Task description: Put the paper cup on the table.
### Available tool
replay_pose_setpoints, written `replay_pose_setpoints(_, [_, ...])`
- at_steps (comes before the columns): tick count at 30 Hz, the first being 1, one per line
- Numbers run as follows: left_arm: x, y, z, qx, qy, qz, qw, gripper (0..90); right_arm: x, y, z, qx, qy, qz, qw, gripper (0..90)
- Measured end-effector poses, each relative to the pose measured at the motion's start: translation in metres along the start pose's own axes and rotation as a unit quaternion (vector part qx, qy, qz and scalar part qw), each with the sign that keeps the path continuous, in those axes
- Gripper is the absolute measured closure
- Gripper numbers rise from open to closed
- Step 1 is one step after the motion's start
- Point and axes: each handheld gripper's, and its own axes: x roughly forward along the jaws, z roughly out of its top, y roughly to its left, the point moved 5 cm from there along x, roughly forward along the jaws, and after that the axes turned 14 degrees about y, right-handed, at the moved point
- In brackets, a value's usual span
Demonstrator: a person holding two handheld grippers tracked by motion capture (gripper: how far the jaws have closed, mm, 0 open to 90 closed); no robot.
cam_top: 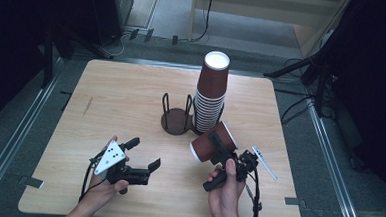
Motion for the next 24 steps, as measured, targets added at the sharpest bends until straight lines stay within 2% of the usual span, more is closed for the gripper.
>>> replay_pose_setpoints(3, [-0.004,0.006,-0.002,-0.004,-0.001,0.007,1.0000,0.0,-0.004,-0.005,0.003,-0.014,-0.002,-0.006,0.9999,9.1])
replay_pose_setpoints(6, [-0.010,0.015,-0.006,-0.012,0.002,0.018,0.9998,0.0,-0.012,-0.015,0.010,-0.039,-0.011,-0.021,0.9990,9.1])
replay_pose_setpoints(10, [-0.016,0.021,-0.011,-0.012,0.007,0.027,0.9995,0.0,-0.018,-0.025,0.015,-0.076,-0.029,-0.040,0.9959,9.1])
replay_pose_setpoints(13, [-0.018,0.024,-0.015,-0.013,0.015,0.030,0.9994,0.0,-0.021,-0.031,0.015,-0.084,-0.032,-0.047,0.9948,9.1])
replay_pose_setpoints(14, [-0.021,0.028,-0.019,-0.011,0.020,0.035,0.9991,0.0,-0.021,-0.037,0.014,-0.105,-0.024,-0.062,0.9923,9.1])
replay_pose_setpoints(16, [-0.023,0.030,-0.020,-0.012,0.021,0.037,0.9990,0.0,-0.021,-0.042,0.012,-0.124,-0.020,-0.075,0.9892,9.1])
replay_pose_setpoints(17, [-0.024,0.032,-0.021,-0.012,0.022,0.039,0.9989,0.0,-0.021,-0.042,0.012,-0.124,-0.020,-0.075,0.9892,9.1])
replay_pose_setpoints(18, [-0.028,0.037,-0.022,-0.016,0.020,0.043,0.9987,0.0,-0.021,-0.045,0.012,-0.134,-0.022,-0.083,0.9873,9.1])
replay_pose_setpoints(20, [-0.031,0.041,-0.022,-0.023,0.017,0.047,0.9985,0.0,-0.020,-0.048,0.013,-0.140,-0.023,-0.087,0.9861,9.1])
replay_pose_setpoints(21, [-0.033,0.042,-0.022,-0.023,0.015,0.049,0.9984,0.0,-0.020,-0.048,0.014,-0.146,-0.025,-0.093,0.9845,9.1])
replay_pose_setpoints(22, [-0.033,0.042,-0.022,-0.023,0.015,0.049,0.9984,0.0,-0.020,-0.048,0.014,-0.146,-0.025,-0.093,0.9845,9.1])
replay_pose_setpoints(24, [-0.037,0.048,-0.022,-0.019,0.012,0.060,0.9980,0.0,-0.021,-0.050,0.017,-0.159,-0.030,-0.100,0.9816,9.1])
